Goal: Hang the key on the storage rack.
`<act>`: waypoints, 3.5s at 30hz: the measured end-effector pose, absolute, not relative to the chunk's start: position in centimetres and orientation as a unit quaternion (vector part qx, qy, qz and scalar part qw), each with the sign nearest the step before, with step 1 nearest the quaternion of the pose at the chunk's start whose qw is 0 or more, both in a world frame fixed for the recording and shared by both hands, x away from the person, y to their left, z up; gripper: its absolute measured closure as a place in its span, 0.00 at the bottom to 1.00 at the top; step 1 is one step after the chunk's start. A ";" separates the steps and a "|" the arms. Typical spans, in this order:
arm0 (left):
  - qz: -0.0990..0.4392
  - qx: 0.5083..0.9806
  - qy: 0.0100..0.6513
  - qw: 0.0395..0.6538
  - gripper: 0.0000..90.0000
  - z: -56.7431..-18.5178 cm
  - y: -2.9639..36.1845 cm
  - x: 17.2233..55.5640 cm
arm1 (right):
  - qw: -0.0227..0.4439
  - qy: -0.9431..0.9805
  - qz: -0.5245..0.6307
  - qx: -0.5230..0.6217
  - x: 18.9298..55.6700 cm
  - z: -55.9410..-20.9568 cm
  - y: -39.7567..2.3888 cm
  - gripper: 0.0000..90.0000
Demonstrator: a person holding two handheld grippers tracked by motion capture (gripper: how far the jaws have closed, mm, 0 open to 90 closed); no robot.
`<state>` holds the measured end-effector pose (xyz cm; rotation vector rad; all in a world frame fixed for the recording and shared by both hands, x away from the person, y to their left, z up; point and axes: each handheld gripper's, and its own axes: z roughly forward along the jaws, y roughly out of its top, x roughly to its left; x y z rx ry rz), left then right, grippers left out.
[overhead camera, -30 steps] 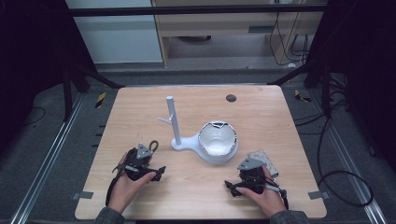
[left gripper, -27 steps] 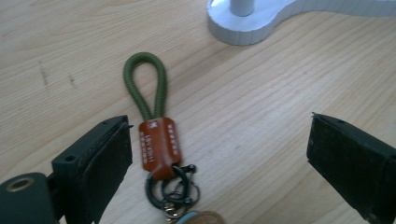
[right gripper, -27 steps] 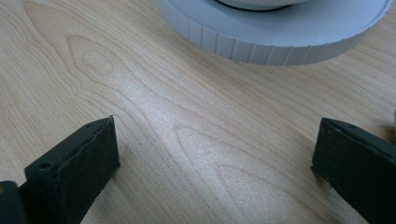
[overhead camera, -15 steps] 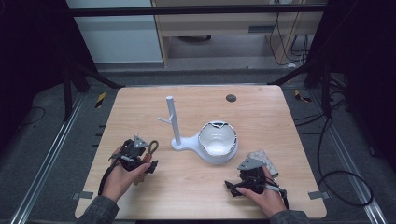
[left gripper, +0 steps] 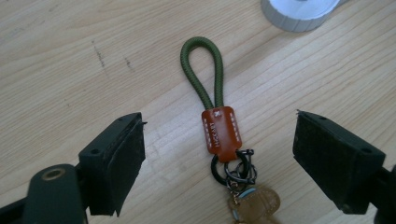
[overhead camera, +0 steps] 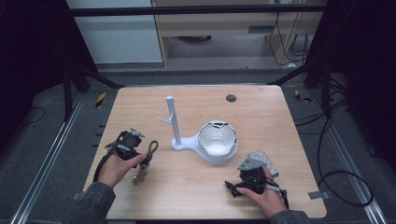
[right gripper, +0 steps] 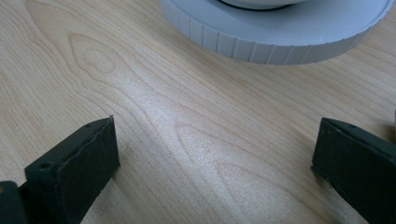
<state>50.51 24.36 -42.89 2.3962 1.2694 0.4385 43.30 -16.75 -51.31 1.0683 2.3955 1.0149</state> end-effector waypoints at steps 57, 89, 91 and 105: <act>0.101 0.859 0.477 0.154 0.73 -46.3 23.7 52.5 | 0.164 0.841 0.357 0.372 43.3 -51.3 -16.8 0.01; 0.234 0.791 0.440 0.354 0.74 -39.8 27.5 44.3 | 0.165 0.841 0.356 0.373 43.3 -51.3 -16.8 0.00; 0.238 0.790 0.436 0.359 0.74 -39.6 27.3 44.2 | 0.164 0.841 0.357 0.373 43.3 -51.3 -16.8 0.00; 0.237 0.781 0.402 0.415 0.74 -39.4 25.5 43.1 | 0.166 0.838 0.355 0.380 43.5 -51.3 -16.8 0.00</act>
